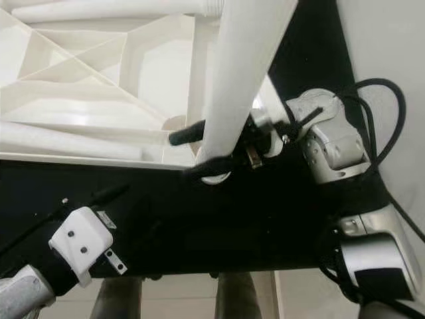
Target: Building children table
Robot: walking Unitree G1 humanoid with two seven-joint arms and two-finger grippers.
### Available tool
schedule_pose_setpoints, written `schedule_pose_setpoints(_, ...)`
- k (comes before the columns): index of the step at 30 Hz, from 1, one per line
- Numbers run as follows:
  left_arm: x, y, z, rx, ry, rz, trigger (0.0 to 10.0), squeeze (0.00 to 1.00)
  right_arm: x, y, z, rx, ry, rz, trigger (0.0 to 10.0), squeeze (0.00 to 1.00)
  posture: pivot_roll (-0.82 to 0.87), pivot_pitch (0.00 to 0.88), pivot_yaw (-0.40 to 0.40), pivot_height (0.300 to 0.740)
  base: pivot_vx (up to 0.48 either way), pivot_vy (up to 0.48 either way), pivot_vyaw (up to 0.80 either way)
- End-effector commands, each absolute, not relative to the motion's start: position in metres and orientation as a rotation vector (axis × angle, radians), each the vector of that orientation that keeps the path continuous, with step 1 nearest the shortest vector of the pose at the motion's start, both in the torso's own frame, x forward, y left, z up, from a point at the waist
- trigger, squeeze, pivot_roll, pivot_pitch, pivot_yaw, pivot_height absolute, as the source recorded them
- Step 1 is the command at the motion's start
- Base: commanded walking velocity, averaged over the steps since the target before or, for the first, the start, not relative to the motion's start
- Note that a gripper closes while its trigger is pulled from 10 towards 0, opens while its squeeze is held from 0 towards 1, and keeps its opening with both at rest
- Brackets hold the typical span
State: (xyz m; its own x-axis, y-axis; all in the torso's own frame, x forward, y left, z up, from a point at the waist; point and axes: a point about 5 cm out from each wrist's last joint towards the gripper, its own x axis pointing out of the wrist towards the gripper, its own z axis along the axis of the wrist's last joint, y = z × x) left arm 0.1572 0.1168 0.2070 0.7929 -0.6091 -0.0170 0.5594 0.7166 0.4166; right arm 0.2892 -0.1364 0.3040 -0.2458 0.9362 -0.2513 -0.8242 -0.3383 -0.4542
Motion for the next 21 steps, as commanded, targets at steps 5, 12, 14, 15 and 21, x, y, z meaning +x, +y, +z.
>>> schedule_pose_setpoints(5, 0.152, 0.114, 0.205, 0.410, -0.111, -0.659, 10.0, 0.00, 0.289, -0.132, 0.277, -0.625, -0.137, 1.896, 10.0, 0.00, 0.13, 0.548, 0.003, 0.740, 0.000, 0.000, 0.00)
schedule_pose_setpoints(12, 0.153, 0.113, 0.205, 0.410, -0.114, -0.655, 10.0, 0.00, 0.291, -0.131, 0.279, -0.601, -0.143, 1.901, 10.0, 0.00, 0.12, 0.547, -0.004, 0.740, 0.000, 0.000, 0.00)
schedule_pose_setpoints(14, 0.153, 0.113, 0.205, 0.409, -0.116, -0.654, 10.0, 0.00, 0.295, -0.131, 0.280, -0.569, -0.143, 1.879, 10.0, 0.00, 0.12, 0.545, -0.005, 0.740, 0.000, 0.000, 0.00)
schedule_pose_setpoints(15, 0.153, 0.113, 0.205, 0.408, -0.117, -0.653, 10.0, 0.00, 0.299, -0.131, 0.281, -0.540, -0.149, 1.859, 10.0, 0.00, 0.12, 0.545, -0.007, 0.740, 0.000, 0.000, 0.00)
schedule_pose_setpoints(21, 0.154, 0.112, 0.205, 0.407, -0.121, -0.652, 10.0, 0.00, 0.313, -0.129, 0.283, -0.471, -0.156, 1.708, 10.0, 0.00, 0.11, 0.542, -0.009, 0.740, 0.000, 0.000, 0.00)
